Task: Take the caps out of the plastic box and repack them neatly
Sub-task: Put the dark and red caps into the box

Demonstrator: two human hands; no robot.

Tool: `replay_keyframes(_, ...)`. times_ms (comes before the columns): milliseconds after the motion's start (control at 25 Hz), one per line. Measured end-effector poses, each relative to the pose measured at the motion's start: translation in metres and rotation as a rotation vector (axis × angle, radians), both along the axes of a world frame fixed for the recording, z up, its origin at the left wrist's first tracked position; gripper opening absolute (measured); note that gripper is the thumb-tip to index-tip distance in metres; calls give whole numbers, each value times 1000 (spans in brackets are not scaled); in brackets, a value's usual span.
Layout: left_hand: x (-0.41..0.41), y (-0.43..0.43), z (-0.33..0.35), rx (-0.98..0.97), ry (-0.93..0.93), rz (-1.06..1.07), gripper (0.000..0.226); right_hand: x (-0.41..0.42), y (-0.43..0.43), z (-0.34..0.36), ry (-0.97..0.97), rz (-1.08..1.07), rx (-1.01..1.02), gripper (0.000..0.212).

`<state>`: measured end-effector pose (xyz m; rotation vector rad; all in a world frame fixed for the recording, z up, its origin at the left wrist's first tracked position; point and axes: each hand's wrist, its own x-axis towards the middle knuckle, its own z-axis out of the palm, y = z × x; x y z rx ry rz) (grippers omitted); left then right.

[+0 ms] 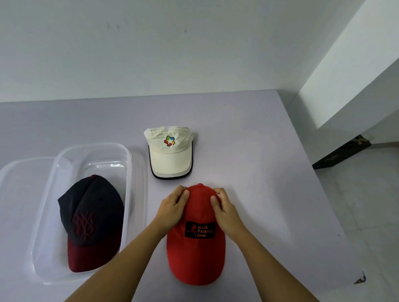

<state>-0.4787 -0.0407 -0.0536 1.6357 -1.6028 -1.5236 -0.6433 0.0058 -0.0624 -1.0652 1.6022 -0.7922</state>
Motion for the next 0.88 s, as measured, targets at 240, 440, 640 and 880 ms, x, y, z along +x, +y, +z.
replay_keyframes(240, 13, -4, -1, 210, 75, -70, 31, 0, -8, 4, -135, 15, 153, 29)
replay_keyframes(440, 28, -30, 22, 490, 92, -500, 54, 3, -12, 33, -259, 32, 111, 19)
replay_keyframes(640, 48, -53, 67, 501, 314, -444, 44, 25, -40, 89, -279, 49, -6, 19)
replay_keyframes(880, 137, -89, 139, 294, 293, -363, 40, 84, -82, 143, -161, 36, -215, 27)
